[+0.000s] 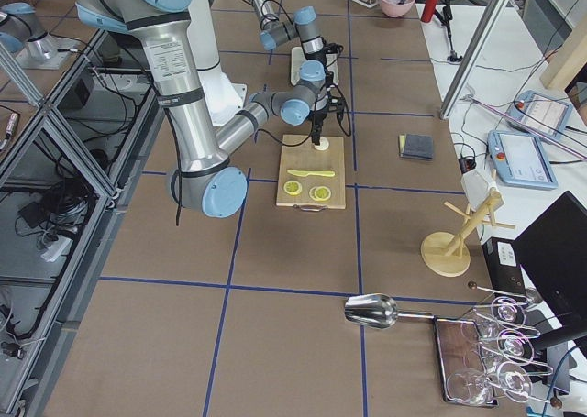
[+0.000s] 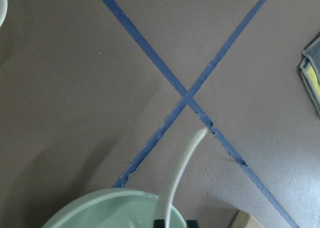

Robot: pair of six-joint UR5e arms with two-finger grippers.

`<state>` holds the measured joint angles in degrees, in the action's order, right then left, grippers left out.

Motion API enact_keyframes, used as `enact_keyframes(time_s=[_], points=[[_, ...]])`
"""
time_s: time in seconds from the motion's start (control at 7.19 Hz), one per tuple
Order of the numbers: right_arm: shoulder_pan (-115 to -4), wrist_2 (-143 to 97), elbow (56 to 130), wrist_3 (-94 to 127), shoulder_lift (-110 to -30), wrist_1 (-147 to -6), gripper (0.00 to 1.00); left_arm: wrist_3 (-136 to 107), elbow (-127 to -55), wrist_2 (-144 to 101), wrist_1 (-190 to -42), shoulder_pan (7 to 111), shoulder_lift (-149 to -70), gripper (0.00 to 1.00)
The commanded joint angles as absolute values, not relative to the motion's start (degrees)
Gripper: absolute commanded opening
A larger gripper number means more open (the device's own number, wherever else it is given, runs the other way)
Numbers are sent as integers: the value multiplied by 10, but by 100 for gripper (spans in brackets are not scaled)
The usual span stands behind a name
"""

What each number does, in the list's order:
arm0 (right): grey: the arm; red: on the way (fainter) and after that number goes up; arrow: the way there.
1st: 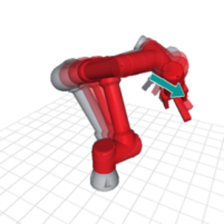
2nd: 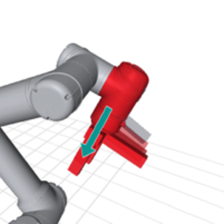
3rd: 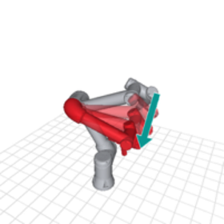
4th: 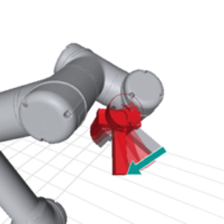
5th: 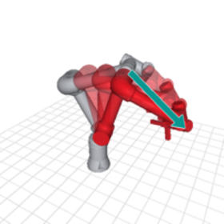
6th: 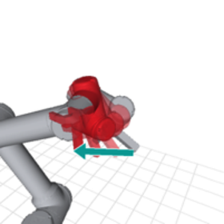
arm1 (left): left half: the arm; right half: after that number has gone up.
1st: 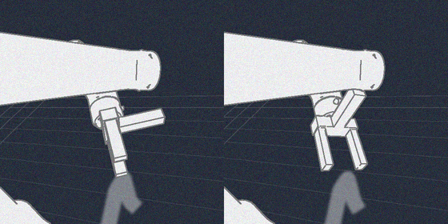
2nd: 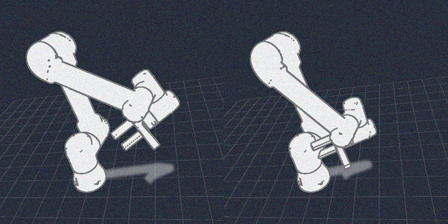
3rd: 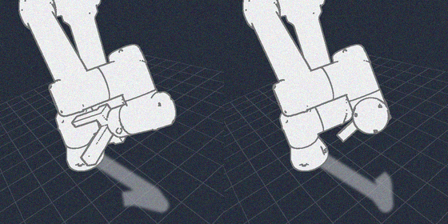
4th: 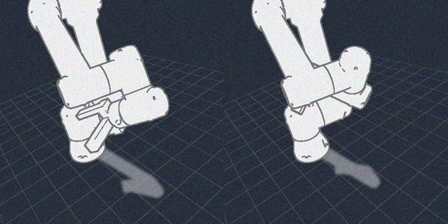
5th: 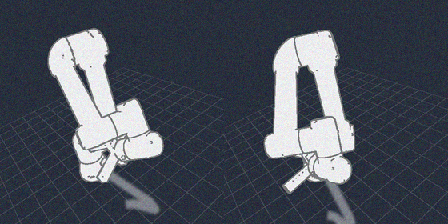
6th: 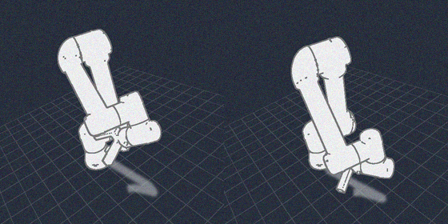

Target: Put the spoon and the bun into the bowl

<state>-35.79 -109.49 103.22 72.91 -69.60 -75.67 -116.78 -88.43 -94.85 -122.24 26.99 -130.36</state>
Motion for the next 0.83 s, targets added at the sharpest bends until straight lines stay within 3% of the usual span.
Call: enact_keyframes(time_s=[0.0, 0.42, 0.56, 0.7], points=[[-356, -1094, 1026, 729, -695, -757, 99, -1143, -943, -986, -1218, 271, -1268, 100], [-357, -1075, 990, 729, -666, -758, 90, -1143, -970, -993, -1214, 279, -1257, 100], [-357, -1074, 986, 729, -666, -758, 76, -1143, -971, -993, -1213, 286, -1257, 100], [-358, -1074, 984, 729, -666, -758, 52, -1143, -971, -993, -1213, 287, -1257, 100]])
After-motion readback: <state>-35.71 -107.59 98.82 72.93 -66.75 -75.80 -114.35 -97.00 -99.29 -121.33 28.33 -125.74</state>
